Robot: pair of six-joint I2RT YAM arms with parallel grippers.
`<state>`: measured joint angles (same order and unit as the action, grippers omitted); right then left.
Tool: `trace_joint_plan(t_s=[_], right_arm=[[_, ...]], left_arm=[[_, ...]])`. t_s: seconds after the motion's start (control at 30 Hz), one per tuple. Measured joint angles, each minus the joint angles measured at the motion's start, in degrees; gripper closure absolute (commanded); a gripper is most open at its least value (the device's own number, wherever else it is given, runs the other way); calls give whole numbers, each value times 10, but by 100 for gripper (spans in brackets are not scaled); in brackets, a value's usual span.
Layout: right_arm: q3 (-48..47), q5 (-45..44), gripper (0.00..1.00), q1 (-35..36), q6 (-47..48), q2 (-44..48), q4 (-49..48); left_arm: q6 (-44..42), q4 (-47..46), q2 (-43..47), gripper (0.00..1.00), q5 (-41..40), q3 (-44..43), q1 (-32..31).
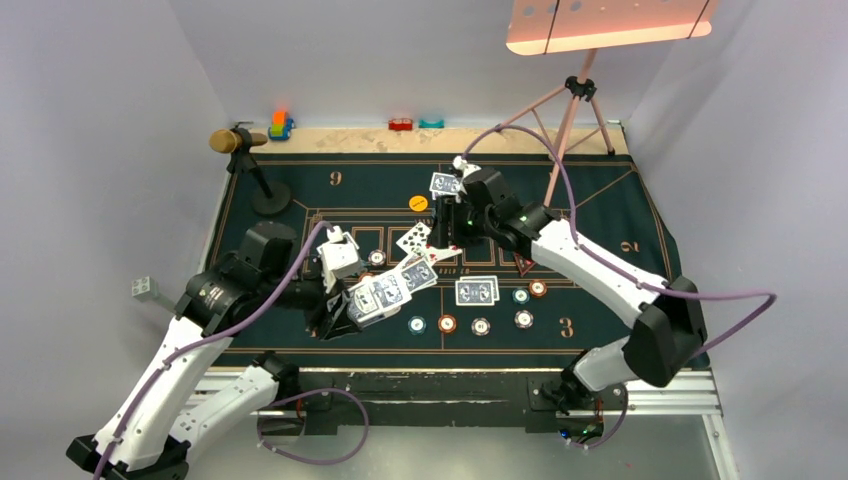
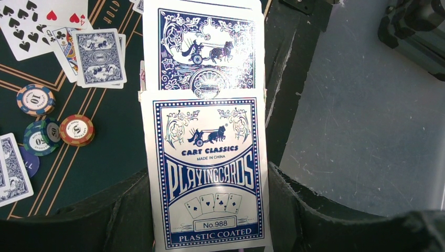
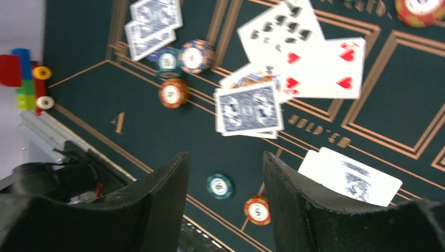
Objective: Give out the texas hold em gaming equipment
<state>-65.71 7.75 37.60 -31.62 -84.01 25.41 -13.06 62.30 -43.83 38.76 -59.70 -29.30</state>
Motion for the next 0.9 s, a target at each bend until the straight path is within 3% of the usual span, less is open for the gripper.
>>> trace_joint_plan(t_s=[0.13,0.53,0.9], right_arm=[[-54,-38,42,64,7,25,36],[-59,-115,42,201,-19,35,141],[-112,-136,42,274,-44,16,149]], left_arm=[[0,0,0,79,0,3,0],[-2,-2,-25,78,-6,6,0],[-2,-5,-31,73,-10,6,0]])
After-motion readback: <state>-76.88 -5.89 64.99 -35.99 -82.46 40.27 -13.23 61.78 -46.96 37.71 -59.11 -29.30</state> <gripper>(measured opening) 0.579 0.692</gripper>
